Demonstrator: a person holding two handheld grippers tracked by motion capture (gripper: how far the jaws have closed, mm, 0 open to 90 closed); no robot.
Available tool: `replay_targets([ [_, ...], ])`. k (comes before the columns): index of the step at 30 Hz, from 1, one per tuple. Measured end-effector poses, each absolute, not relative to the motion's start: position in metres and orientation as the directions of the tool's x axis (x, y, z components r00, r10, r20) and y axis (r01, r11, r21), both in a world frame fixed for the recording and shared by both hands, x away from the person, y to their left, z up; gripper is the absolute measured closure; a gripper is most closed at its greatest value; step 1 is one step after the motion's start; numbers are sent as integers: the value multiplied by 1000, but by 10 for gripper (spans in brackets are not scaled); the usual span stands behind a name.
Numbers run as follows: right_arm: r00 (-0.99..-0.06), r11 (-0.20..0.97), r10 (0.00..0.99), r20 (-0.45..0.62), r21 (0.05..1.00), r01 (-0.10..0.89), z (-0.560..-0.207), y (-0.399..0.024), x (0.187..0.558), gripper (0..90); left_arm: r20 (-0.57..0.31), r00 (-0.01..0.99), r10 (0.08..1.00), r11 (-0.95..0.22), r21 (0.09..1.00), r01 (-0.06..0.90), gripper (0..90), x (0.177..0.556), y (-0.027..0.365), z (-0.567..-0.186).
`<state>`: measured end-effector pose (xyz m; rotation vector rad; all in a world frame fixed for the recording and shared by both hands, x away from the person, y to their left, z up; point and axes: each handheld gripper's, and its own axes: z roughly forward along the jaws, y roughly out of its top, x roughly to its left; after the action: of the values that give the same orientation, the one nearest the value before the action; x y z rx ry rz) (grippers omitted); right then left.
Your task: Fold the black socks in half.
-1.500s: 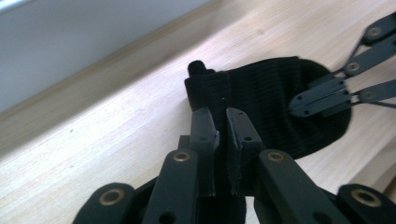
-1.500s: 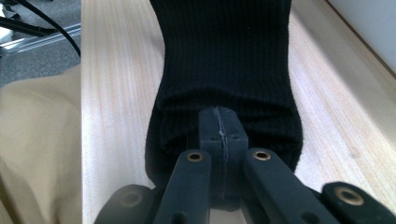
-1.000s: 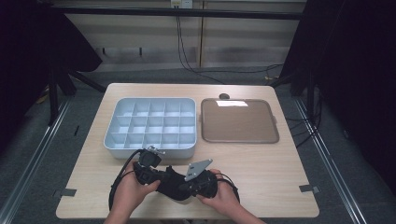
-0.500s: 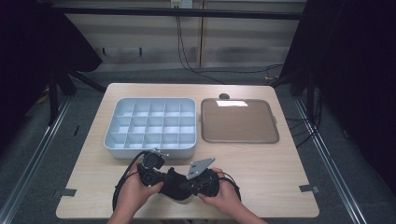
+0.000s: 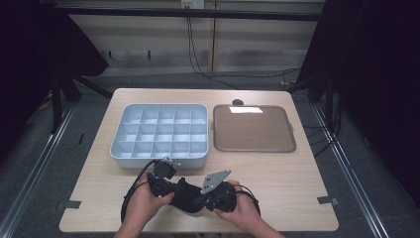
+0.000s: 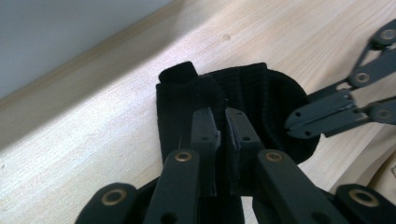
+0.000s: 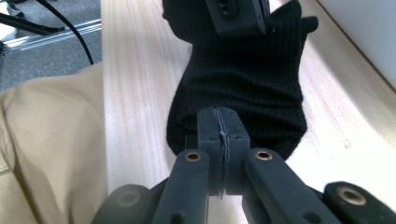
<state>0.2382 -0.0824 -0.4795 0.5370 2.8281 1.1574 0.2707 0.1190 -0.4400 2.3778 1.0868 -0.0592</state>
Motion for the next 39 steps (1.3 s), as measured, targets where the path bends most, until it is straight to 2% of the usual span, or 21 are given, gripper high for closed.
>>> replay_targets([
  [5,-933,677,345,100,662,321,-490,-77,241,900,-252,684,684,-542,451,708,831,269,118,-435],
  [17,-932,667,355,72,679,307,-492,-75,245,900,-281,703,653,-543,473,693,831,264,115,-427],
  [39,-930,660,364,52,690,297,-494,-71,247,900,-291,710,641,-550,470,690,832,262,110,-434],
])
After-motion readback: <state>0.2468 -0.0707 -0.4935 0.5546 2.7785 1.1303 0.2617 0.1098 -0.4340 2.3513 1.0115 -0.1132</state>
